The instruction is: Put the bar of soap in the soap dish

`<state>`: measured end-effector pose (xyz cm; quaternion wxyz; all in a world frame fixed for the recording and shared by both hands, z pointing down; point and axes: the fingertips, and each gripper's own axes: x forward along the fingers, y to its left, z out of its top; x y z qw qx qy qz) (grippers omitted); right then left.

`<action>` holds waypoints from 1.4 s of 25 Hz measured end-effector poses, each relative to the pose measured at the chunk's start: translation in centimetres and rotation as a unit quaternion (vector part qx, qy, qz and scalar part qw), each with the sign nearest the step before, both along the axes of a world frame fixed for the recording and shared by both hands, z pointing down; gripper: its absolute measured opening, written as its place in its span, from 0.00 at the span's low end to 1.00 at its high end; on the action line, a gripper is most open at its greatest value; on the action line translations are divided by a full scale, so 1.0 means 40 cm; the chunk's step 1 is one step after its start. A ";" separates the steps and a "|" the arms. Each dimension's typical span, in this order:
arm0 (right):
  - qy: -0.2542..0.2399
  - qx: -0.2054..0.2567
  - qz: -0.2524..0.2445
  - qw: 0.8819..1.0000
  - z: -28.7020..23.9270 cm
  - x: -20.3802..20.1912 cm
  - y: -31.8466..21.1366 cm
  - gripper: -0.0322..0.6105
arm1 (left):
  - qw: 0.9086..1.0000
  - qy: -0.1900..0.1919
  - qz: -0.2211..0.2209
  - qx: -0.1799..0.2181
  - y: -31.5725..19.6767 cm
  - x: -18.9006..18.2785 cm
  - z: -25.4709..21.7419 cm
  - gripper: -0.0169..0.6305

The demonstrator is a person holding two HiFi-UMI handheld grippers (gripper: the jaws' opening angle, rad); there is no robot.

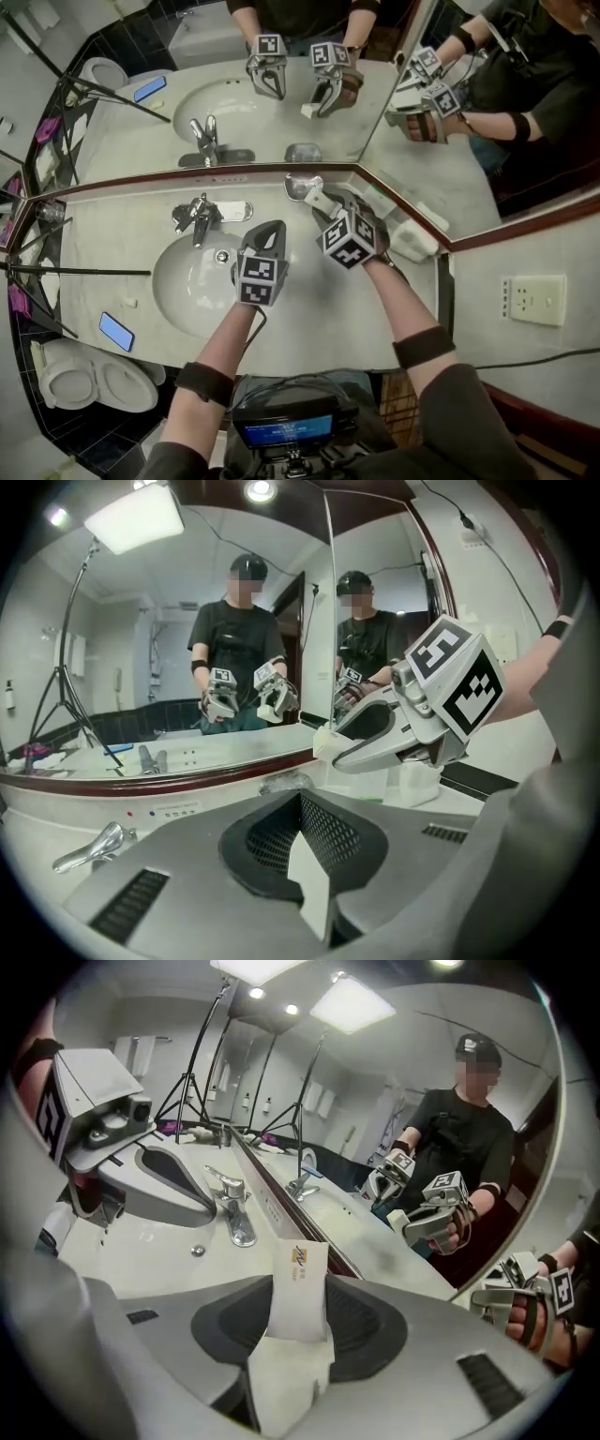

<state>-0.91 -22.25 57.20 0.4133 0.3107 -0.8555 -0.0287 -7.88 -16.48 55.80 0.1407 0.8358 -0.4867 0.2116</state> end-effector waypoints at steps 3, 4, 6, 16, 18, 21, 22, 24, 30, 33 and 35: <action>0.035 -0.009 -0.016 0.999 0.047 -0.029 -0.053 0.34 | 1.000 -0.008 0.002 -0.009 -0.046 0.002 0.030 0.03; 0.044 -0.014 -0.020 0.999 0.068 -0.037 -0.069 0.34 | 1.000 -0.013 0.003 -0.013 -0.060 0.003 0.045 0.03; 0.061 -0.024 -0.026 0.998 0.109 -0.051 -0.098 0.34 | 1.000 -0.021 0.004 -0.020 -0.086 0.002 0.075 0.03; 0.123 -0.063 -0.060 0.989 0.250 -0.090 -0.135 0.36 | 0.999 -0.022 -0.004 -0.044 -0.132 -0.006 0.148 0.03; 0.122 -0.060 -0.058 0.989 0.248 -0.091 -0.139 0.37 | 0.999 -0.022 -0.006 -0.046 -0.133 -0.009 0.151 0.03; 0.112 -0.063 -0.048 0.990 0.247 -0.085 -0.144 0.42 | 0.999 -0.018 -0.011 -0.048 -0.132 -0.013 0.155 0.03; 0.110 -0.066 -0.047 0.991 0.247 -0.082 -0.144 0.43 | 0.999 -0.017 -0.011 -0.048 -0.131 -0.012 0.153 0.03; 0.109 -0.069 -0.048 0.990 0.247 -0.079 -0.143 0.43 | 0.999 -0.018 -0.008 -0.046 -0.130 -0.008 0.145 0.03; 0.088 -0.057 -0.044 0.994 0.202 -0.082 -0.129 0.42 | 0.999 -0.016 -0.012 -0.039 -0.120 -0.012 0.127 0.03; 0.060 -0.053 -0.037 0.996 0.153 -0.079 -0.106 0.41 | 0.999 -0.012 -0.012 -0.032 -0.105 -0.012 0.101 0.03; 0.042 -0.043 -0.028 0.998 0.112 -0.070 -0.087 0.31 | 1.000 -0.011 -0.008 -0.024 -0.091 -0.009 0.065 0.03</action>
